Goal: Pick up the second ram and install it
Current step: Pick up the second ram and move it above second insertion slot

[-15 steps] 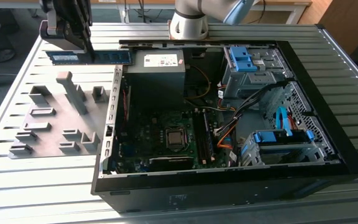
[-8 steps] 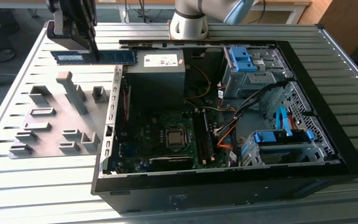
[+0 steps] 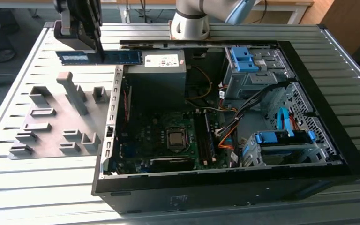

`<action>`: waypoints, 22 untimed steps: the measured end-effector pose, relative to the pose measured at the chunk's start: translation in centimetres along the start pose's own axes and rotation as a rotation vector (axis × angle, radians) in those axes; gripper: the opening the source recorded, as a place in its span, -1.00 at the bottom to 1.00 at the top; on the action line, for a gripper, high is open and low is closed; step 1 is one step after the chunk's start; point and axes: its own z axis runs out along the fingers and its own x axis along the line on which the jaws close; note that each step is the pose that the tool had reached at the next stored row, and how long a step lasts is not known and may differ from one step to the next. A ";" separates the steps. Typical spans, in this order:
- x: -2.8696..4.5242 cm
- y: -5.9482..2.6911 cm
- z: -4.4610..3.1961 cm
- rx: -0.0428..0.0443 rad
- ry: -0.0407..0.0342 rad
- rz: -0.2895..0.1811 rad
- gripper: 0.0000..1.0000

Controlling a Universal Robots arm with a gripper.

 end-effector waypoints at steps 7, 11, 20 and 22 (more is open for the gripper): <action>-0.02 -0.64 0.00 0.0000 0.0000 0.000 -0.72; -0.03 -1.06 -0.01 0.0000 0.0000 0.000 -0.72; -0.07 -2.19 -0.02 0.0000 0.0000 0.000 -0.72; -0.08 -2.45 -0.02 0.0000 0.0000 0.000 -0.72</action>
